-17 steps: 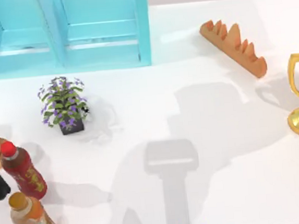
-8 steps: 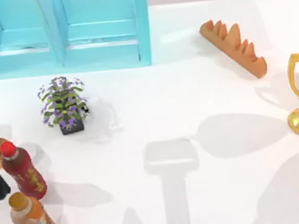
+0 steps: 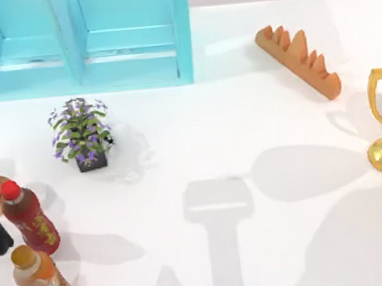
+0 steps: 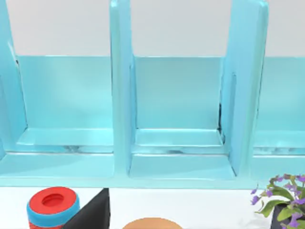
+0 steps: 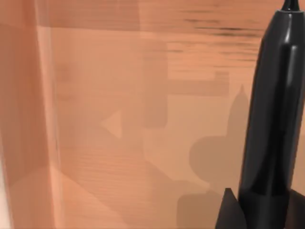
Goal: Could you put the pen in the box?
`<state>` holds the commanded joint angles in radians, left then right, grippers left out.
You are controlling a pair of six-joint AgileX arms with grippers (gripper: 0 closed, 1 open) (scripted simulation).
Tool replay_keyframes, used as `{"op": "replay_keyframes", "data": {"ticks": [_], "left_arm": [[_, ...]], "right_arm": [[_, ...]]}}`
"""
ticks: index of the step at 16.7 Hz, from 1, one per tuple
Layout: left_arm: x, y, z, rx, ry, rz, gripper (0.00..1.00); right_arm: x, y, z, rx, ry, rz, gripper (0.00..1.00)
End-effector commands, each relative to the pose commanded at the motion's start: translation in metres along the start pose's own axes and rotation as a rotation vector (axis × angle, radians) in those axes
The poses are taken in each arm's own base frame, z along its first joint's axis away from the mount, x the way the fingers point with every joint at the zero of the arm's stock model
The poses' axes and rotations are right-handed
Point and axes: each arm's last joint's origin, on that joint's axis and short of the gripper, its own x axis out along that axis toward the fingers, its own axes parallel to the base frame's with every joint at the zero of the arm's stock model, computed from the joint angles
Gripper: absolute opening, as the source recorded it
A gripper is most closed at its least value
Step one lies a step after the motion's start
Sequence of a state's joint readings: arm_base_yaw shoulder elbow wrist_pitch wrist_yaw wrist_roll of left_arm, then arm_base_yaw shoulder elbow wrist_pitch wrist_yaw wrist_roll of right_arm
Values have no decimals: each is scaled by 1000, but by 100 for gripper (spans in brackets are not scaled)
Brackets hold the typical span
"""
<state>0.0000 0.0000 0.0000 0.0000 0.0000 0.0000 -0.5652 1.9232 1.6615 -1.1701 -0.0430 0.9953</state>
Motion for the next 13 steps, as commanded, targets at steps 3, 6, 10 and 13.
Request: {"op": "replay_keyframes", "data": {"ticks": [3, 6, 10, 13], "left_arm": [[0, 0, 0, 0, 0, 0, 100], [0, 0, 0, 0, 0, 0, 100], [0, 0, 0, 0, 0, 0, 100], [0, 0, 0, 0, 0, 0, 100]], "right_arm": [[20, 7, -12, -2, -6, -1, 0], [46, 1, -21, 0, 1, -58, 0], [56, -18, -21, 18, 22, -101, 0], [55, -24, -18, 29, 24, -100, 0]]}}
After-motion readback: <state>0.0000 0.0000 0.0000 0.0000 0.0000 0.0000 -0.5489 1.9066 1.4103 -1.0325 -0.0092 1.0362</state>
